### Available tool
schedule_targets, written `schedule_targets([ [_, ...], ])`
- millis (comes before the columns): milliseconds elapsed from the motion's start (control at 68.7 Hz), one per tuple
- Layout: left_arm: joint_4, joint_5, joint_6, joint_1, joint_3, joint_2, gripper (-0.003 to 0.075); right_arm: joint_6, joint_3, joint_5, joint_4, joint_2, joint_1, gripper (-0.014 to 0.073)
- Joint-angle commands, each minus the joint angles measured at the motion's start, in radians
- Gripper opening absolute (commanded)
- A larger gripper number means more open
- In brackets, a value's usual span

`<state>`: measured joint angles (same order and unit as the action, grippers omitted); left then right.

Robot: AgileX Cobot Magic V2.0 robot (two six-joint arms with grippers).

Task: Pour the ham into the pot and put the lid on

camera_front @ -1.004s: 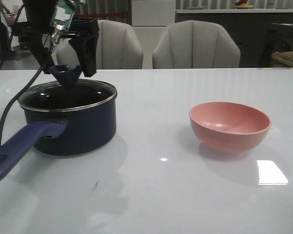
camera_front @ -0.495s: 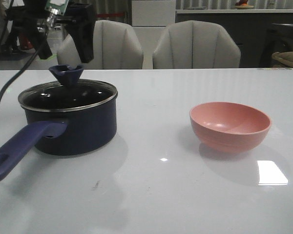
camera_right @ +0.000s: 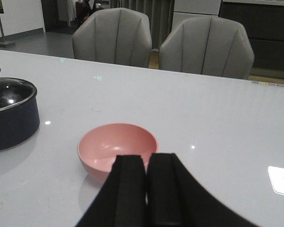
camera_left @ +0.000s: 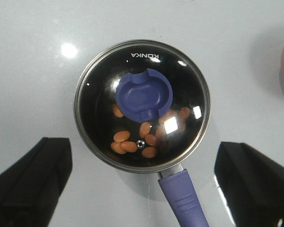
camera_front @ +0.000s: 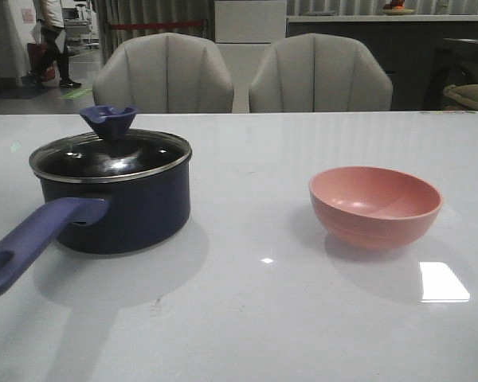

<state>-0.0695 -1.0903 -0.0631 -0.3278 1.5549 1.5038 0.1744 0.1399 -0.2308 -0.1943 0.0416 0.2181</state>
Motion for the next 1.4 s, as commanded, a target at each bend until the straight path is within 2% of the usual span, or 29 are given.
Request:
schedule_targets([
  [0,-0.005,0.122,-0.010,-0.009,-0.076,-0.139,0.0635,0.012,0.030,0.084,-0.001,0.011,0.001,0.0160],
  [160,-0.012,0.236,-0.010,-0.009,-0.263,-0.316,0.0635,0.012,0.030,0.084,-0.001,0.011,0.001,0.0160],
  [364,-0.063,0.473,-0.010,-0.009,-0.534,-0.573,0.0635,0.012,0.030,0.084,-0.001,0.011,0.001,0.0160],
  [611,-0.057,0.715,-0.010,-0.009,-0.867,-0.973,0.0635,0.012,0.030,0.084,-0.001,0.011,0.001,0.0160],
  [728,-0.057,0.772,-0.010,-0.009,-0.993,-1.141,0.0635,0.012,0.030,0.084,-0.001,0.011,0.001,0.0160],
  [859,-0.057,0.766,-0.010,-0.009,-1.100,-1.267,0.0624,0.012,0.030,0.084,-0.001,0.011,0.001,0.0160],
  [975,-0.057,0.767,-0.010,-0.009,-1.168,-1.342,0.0517,0.012,0.030,0.084,-0.001,0.011,0.001,0.0160],
  [990,-0.057,0.769,-0.010,-0.009,-1.180,-1.354,0.0471,0.012,0.030,0.084,-0.001,0.011,0.001,0.0160],
  [1033,-0.057,0.769,-0.010,-0.009,-1.186,-1.365,0.0406,0.012,0.030,0.084,-0.001,0.011,0.001,0.0160],
  [1048,-0.057,0.771,-0.010,-0.009,-1.189,-1.368,0.0349,0.012,0.030,0.084,-0.001,0.011,0.001,0.0160],
  [1062,-0.057,0.771,-0.010,-0.009,-1.189,-1.368,0.0349,0.012,0.030,0.084,-0.001,0.011,0.001,0.0160],
  [1121,-0.057,0.771,-0.010,-0.009,-1.191,-1.373,0.0237,0.012,0.030,0.084,-0.001,0.011,0.001,0.0160],
  [1135,-0.057,0.771,-0.010,-0.009,-1.191,-1.373,0.0183,0.012,0.030,0.084,-0.001,0.011,0.001,0.0160],
  [1150,-0.057,0.771,-0.010,-0.009,-1.191,-1.373,0.0183,0.012,0.030,0.084,-0.001,0.011,0.001,0.0160],
  [1164,-0.057,0.771,-0.010,-0.009,-1.191,-1.373,0.0122,0.012,0.030,0.084,-0.001,0.011,0.001,0.0160],
  [1193,-0.057,0.769,-0.010,-0.009,-1.191,-1.373,0.0102,0.012,0.030,0.084,-0.001,0.011,0.001,0.0160],
  [1251,-0.057,0.769,-0.010,-0.009,-1.191,-1.373,0.0125,0.012,0.030,0.084,-0.001,0.011,0.001,0.0160],
  [1382,-0.057,0.769,-0.010,-0.009,-1.191,-1.373,0.0115,0.012,0.030,0.084,-0.001,0.011,0.001,0.0160],
])
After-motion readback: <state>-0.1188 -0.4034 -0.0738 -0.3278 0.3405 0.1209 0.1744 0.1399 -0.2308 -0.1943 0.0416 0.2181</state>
